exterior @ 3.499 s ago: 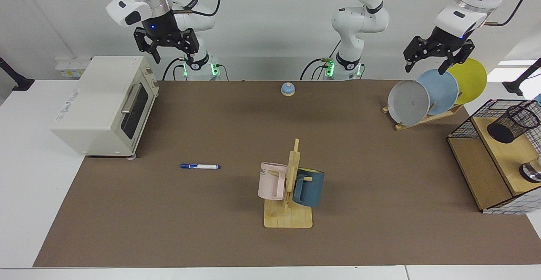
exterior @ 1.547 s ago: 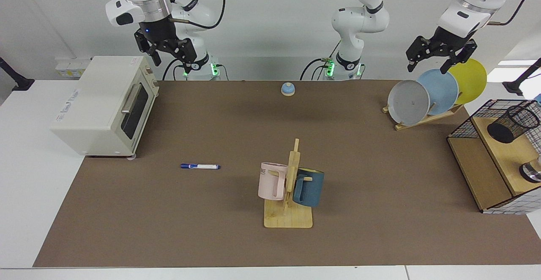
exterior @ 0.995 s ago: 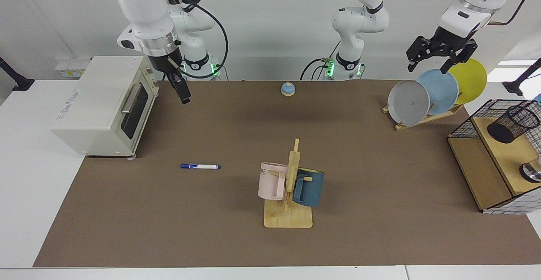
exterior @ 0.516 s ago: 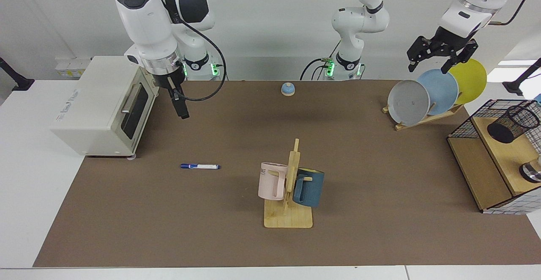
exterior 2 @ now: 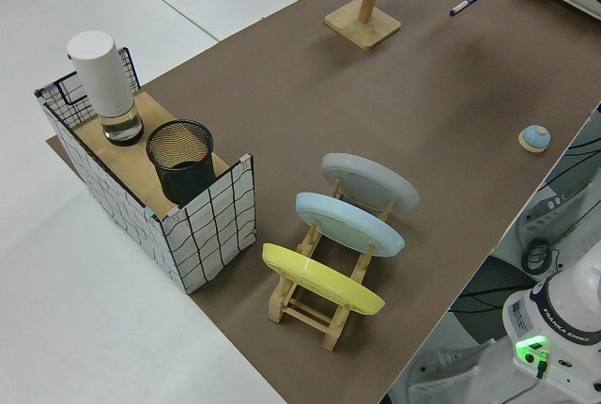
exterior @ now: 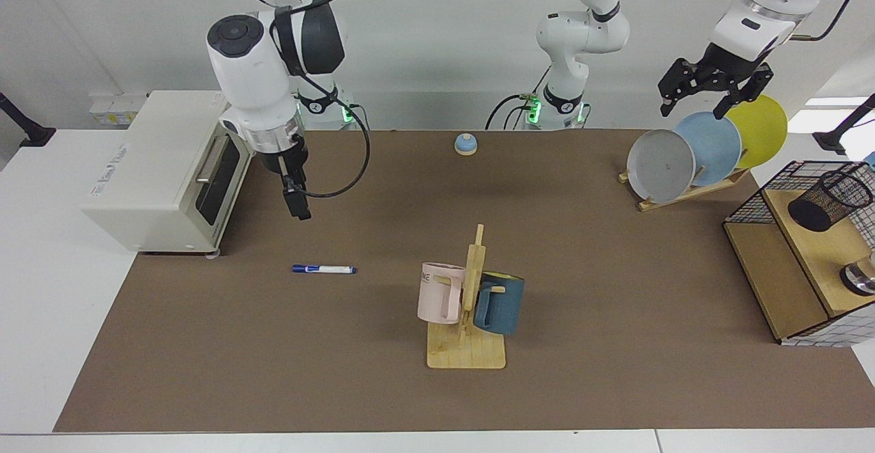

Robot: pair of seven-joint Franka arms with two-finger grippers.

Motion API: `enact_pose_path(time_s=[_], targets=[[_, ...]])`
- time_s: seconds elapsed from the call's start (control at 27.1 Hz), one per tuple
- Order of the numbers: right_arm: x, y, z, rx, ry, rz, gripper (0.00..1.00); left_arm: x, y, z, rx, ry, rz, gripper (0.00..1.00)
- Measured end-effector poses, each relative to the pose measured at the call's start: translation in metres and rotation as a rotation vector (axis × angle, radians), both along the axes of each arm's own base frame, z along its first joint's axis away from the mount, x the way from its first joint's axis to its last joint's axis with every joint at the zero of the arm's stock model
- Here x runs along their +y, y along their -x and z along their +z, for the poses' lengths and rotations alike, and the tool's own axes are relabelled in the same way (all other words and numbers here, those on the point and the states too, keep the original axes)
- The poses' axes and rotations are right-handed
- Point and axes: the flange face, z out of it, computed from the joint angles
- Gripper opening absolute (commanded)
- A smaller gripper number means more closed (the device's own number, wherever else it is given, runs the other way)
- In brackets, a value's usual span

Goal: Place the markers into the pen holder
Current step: 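Reach the right gripper toward the blue-capped white marker, then lower the right gripper and close it on the marker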

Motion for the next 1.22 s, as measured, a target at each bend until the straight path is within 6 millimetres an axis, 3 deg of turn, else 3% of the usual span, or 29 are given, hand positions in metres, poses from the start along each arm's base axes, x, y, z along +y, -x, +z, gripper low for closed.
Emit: enact_pose_path(time_s=[0.37,0.77,1.22], targets=[[0.017,-0.008,-0.033,0.012,-0.007,-0.047,0.99,0.0,0.002,-0.002,0.02,0.0,-0.001,1.0],[0.004,-0.024,-0.08,0.011,-0.012,-0.072,0.99,0.0,0.004,-0.002,0.028,0.0,0.0,1.0],[-0.027,-0.029,-0.128,0.035,-0.011,-0.123,0.99,-0.008,0.016,-0.004,0.063,0.0,-0.011,1.0]])
